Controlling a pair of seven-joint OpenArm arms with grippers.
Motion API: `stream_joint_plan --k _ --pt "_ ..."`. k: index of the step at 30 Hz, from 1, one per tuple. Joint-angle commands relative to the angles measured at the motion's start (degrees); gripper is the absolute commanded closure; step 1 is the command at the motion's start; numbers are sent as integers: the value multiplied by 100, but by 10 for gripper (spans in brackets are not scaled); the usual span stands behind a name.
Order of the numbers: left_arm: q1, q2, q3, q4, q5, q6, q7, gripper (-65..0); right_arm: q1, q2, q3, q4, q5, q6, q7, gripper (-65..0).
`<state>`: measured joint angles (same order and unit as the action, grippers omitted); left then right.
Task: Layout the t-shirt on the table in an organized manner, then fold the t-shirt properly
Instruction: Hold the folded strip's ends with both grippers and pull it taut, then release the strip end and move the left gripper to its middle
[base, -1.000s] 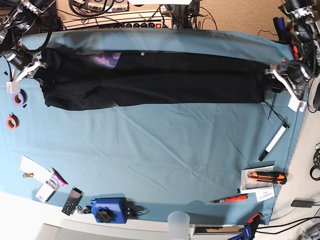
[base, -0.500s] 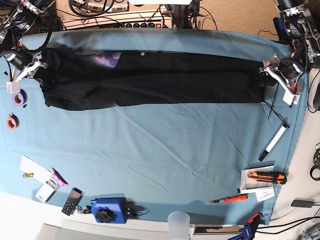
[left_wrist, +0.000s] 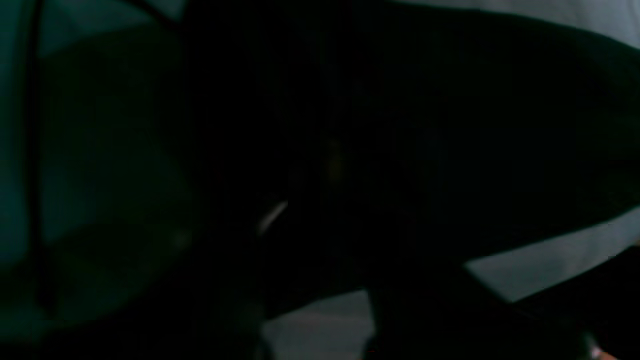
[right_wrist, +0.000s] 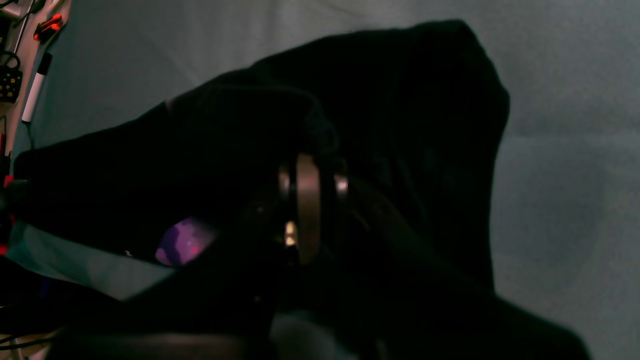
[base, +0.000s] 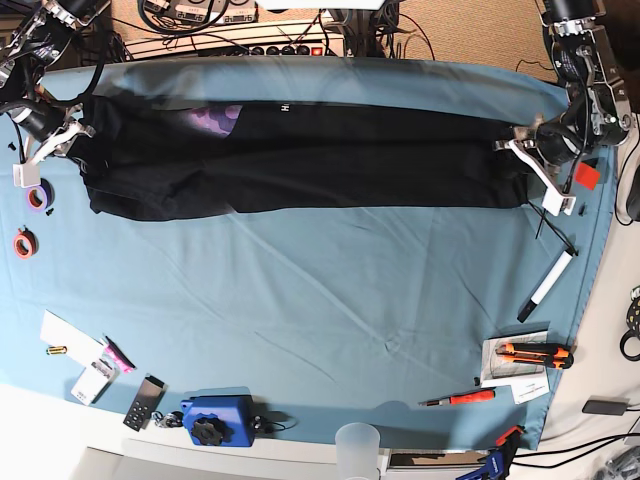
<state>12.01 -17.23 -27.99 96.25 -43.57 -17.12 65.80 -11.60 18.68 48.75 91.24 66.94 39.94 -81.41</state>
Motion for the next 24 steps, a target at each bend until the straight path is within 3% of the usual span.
stream_joint_plan --k 1,4,9,14,18,24 --pt "22 -87 -114 50 286 107 229 0 35 118 48 101 114 6 141 0" --pt "20 -87 -446 254 129 94 483 0 35 118 48 101 116 6 141 0" --pt "94 -87 -1014 1019 -848 -409 732 0 37 118 48 101 118 6 141 0" --pt "459 -83 -793 2223 -973 -632 691 0 35 118 48 101 116 6 141 0" --pt "988 -85 92 3215 -280 -603 407 0 35 116 48 101 116 6 141 0" --pt "1141 -52 2199 3875 1786 162 -369 0 55 116 48 101 116 6 141 0"
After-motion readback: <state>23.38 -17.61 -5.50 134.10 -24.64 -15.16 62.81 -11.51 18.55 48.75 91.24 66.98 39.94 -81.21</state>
